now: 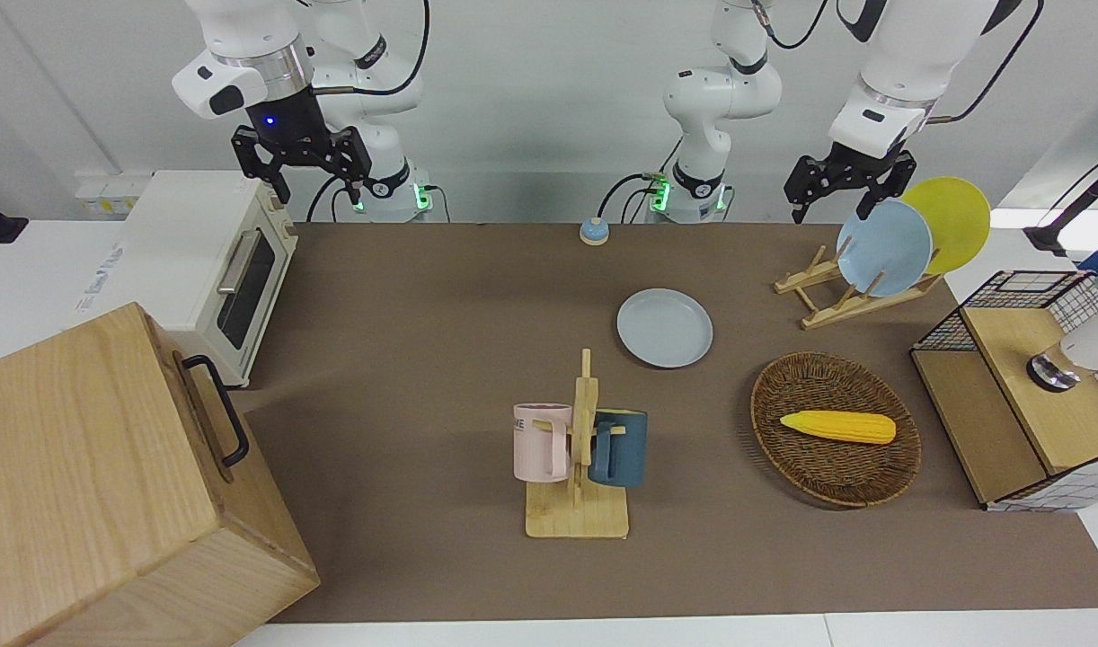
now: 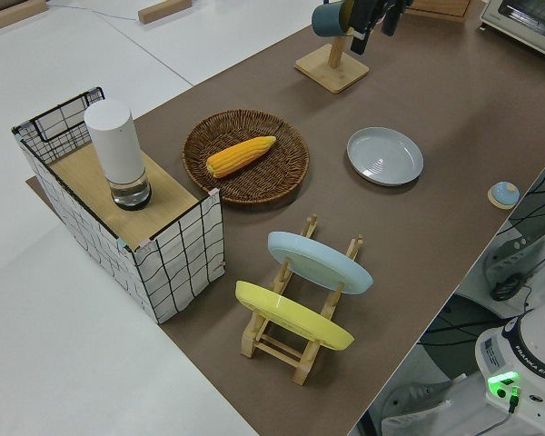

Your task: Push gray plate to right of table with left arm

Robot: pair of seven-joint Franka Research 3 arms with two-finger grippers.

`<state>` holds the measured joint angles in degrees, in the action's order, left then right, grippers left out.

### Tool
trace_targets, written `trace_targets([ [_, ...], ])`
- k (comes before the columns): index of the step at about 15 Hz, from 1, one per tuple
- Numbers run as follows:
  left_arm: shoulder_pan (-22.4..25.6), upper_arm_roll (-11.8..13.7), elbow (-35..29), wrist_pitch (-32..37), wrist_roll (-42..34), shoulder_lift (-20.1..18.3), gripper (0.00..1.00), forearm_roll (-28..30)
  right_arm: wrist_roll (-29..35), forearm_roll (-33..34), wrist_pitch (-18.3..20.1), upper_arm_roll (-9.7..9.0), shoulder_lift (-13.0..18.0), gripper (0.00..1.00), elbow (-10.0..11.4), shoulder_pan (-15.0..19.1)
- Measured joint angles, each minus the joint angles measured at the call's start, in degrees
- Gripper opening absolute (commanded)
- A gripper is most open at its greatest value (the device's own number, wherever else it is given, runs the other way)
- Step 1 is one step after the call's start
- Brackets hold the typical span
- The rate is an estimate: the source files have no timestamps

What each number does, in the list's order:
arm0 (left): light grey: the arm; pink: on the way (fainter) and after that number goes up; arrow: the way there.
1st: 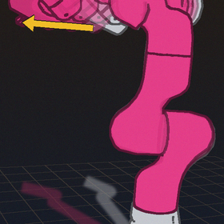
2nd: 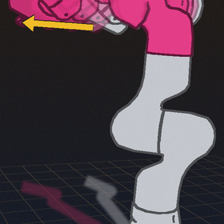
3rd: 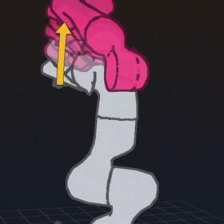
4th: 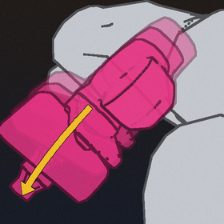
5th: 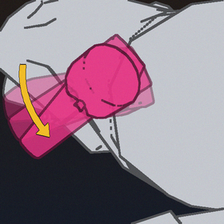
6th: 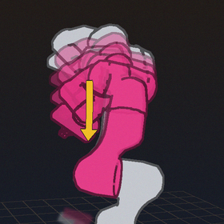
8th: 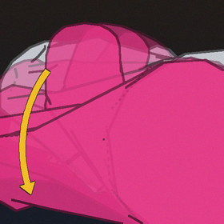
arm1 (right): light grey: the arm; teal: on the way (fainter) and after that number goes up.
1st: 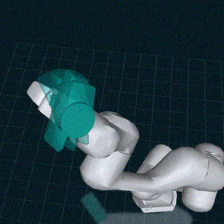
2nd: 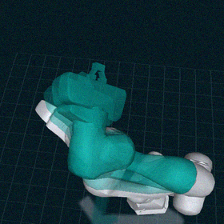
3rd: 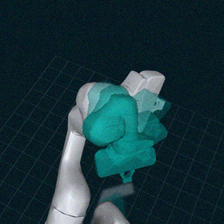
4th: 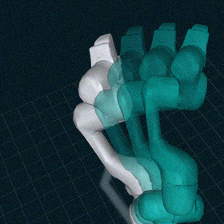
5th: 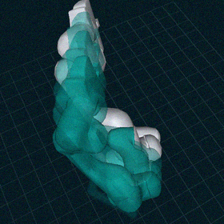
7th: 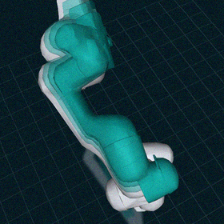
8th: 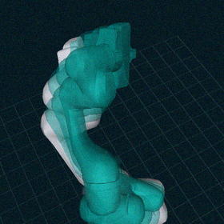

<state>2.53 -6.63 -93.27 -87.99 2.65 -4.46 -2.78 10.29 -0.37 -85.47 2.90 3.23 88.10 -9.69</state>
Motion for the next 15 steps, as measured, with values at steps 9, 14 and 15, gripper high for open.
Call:
trace_targets([
  [9, 0.0, -0.1, 0.0, 0.0, -0.1, 0.0, 0.99, 0.0, 0.0, 0.0, 0.0, 0.00, 0.0, 0.996, 0.0, 0.0],
  [14, 0.0, 0.1, -0.3, -0.1, -0.1, 0.2, 0.99, 0.0, 0.0, 0.0, 0.0, 0.00, 0.0, 0.996, 0.0, 0.0],
  [15, 0.0, 0.3, -0.9, -0.6, -0.1, 0.4, 0.99, 0.0, 0.0, 0.0, 0.0, 0.00, 0.0, 0.996, 0.0, 0.0],
])
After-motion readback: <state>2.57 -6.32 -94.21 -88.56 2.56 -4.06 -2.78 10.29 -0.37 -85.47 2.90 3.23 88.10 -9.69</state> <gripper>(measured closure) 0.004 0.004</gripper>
